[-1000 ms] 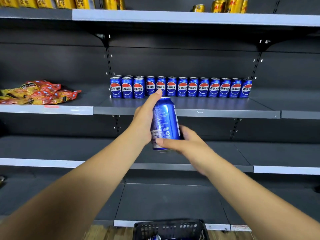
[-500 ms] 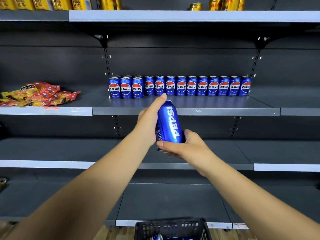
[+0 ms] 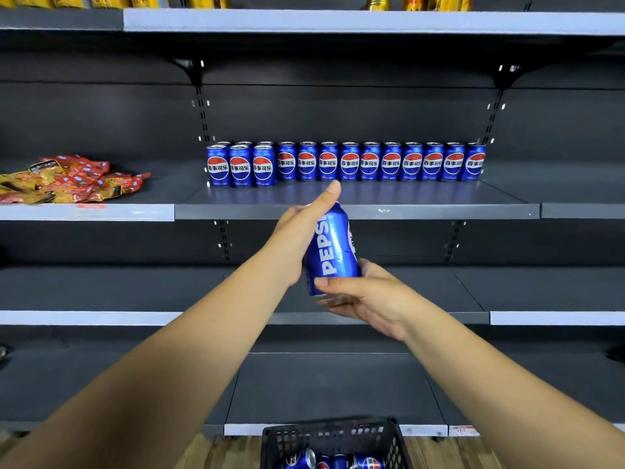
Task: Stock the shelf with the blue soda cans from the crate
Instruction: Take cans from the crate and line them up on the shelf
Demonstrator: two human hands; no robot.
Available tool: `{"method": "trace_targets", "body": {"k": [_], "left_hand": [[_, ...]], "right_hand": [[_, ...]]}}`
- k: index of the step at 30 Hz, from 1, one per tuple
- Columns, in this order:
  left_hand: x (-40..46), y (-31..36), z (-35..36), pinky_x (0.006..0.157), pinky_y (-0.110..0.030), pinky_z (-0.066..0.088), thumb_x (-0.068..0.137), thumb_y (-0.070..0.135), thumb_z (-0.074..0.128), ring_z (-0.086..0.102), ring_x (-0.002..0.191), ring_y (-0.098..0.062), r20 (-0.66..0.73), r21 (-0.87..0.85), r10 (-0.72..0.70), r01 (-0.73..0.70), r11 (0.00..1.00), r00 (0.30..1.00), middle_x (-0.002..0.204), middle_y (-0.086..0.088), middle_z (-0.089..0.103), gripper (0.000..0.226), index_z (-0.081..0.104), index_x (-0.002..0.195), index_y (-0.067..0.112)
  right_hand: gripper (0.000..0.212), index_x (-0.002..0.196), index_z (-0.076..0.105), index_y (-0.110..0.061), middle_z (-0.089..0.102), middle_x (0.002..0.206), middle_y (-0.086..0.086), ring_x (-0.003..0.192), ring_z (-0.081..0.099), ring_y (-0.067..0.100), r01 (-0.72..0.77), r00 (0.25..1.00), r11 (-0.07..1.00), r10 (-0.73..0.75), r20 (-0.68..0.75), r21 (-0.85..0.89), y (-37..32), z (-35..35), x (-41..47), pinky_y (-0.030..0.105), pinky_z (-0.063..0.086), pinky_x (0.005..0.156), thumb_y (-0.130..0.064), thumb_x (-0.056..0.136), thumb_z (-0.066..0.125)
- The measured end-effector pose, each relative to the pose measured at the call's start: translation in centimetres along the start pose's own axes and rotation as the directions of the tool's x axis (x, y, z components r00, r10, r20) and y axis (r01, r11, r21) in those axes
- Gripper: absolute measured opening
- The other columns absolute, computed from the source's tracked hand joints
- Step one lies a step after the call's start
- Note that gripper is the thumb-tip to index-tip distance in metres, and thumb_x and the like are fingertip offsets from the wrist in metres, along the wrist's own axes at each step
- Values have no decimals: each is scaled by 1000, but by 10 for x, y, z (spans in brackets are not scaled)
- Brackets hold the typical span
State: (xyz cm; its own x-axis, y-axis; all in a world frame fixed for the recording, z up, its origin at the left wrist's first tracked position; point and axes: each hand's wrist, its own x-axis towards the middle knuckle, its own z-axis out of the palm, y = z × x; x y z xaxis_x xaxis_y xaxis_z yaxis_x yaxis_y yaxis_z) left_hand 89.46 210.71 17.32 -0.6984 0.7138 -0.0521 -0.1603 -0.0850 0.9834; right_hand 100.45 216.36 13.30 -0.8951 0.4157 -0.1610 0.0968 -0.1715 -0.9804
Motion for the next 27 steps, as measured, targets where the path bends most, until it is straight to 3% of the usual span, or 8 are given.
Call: {"method": "trace_targets", "body": {"k": [3,6,9,13,16,19,23,27], "left_hand": [[1,-4,-1,65,-31,57,71,44,77,69,72,-20,-78,-9,55,-56,998,995,90,-6,71,51,58,107,13],[1,0,-8,65,-32,57,75,35,75,68,65,-20,-46,-61,80,-82,995,996,82,-7,71,40,61,103,10],[-1,5,-13,70,-34,58,80,35,69,67,63,-20,31,-129,62,-58,990,998,72,-6,70,27,64,92,11],[-2,6,-20,82,-42,57,79,42,69,67,77,-24,59,-136,46,-38,990,997,85,-7,70,39,63,102,11],[-2,4,-26,65,-32,58,73,46,74,70,74,-19,-31,-145,73,-76,986,997,92,-6,72,56,60,115,11],[-1,2,-36,56,-28,56,75,41,75,69,66,-17,-81,-186,94,-107,977,992,87,-7,72,48,61,109,9],[5,2,-59,66,-33,58,78,37,71,67,63,-19,-20,-236,96,-98,967,995,74,-5,70,27,66,88,13],[10,-7,-78,73,-35,56,77,42,69,67,67,-20,84,-217,44,-25,976,995,74,-5,70,27,67,81,15]], "right_hand": [[47,114,51,-15,72,92,0,81,67,17,33,999,996,-33,-3,-77,2,2,-2,33,50,92,-12,74,76],[66,121,51,-17,71,105,0,92,68,20,15,999,1000,-15,51,6,1,-4,-2,39,45,100,-19,63,83],[59,121,56,-15,70,104,7,100,66,29,-18,990,995,4,140,100,0,-6,-1,41,49,96,-22,65,73],[57,120,55,-6,70,105,11,93,67,26,74,994,986,-84,64,147,1,7,4,38,54,90,-10,66,73],[64,121,53,-10,69,110,7,94,66,23,138,989,990,-139,-51,-14,3,24,10,39,50,97,-13,64,82],[76,121,51,-14,69,112,3,102,66,23,149,983,985,-156,-91,-85,6,35,14,40,47,100,-23,54,86],[61,119,53,-11,69,114,5,100,67,19,103,995,994,-103,-2,22,4,37,21,37,46,100,-22,64,75],[46,113,62,-4,71,104,10,90,68,19,77,991,988,-91,97,137,11,47,31,29,54,86,-11,69,68]]}}
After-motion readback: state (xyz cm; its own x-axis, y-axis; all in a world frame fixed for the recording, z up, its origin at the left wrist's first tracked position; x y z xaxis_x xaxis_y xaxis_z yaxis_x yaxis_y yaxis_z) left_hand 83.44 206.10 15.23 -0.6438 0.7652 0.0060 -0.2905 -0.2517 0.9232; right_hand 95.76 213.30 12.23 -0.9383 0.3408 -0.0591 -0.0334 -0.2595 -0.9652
